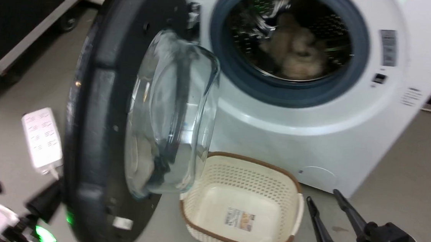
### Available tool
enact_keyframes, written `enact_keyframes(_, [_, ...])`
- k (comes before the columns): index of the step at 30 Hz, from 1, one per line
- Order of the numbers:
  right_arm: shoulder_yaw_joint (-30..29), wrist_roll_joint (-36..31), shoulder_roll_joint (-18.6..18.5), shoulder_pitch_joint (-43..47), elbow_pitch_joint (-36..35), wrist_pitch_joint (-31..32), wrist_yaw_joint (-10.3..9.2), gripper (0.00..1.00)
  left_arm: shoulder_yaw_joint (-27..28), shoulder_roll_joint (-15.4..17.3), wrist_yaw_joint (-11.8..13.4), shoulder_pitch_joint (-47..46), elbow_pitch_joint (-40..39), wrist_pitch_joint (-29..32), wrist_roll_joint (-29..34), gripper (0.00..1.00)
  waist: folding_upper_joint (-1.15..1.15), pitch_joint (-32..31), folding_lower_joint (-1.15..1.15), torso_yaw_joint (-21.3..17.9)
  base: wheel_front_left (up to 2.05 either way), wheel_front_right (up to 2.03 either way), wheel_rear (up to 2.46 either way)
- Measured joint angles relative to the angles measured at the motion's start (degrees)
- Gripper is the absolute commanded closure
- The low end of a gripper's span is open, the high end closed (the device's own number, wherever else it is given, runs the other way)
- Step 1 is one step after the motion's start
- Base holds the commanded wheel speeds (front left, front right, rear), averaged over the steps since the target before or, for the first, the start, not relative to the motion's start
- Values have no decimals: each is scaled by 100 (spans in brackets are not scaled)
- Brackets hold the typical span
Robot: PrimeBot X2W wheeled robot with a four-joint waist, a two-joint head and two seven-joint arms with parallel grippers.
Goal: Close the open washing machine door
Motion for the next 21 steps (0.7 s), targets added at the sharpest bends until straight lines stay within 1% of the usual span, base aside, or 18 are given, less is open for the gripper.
enact_keyframes(3, [-33,-35,30,5,-2,0,0,0,-637,3,-65,433,-194,-310,-399,100,0,-36,0,-250,0,0,0])
enact_keyframes(6, [-73,-80,8,5,-16,0,0,0,-1423,-24,-230,834,-477,-670,-597,100,0,-20,0,-528,0,0,0])
enact_keyframes(10, [-71,-89,-62,-20,-112,1,0,0,-2219,-55,-407,1018,-711,-1100,-855,100,0,100,1,-947,0,0,0])
enact_keyframes(15, [-148,-77,-142,-98,-199,3,0,0,-3061,-58,-569,928,-657,-1657,-912,100,0,355,1,-1483,0,0,0])
enact_keyframes(21, [-88,60,-141,-320,-186,2,0,0,-3522,-57,-749,92,-45,-2492,-753,100,0,727,2,-2165,0,0,0])
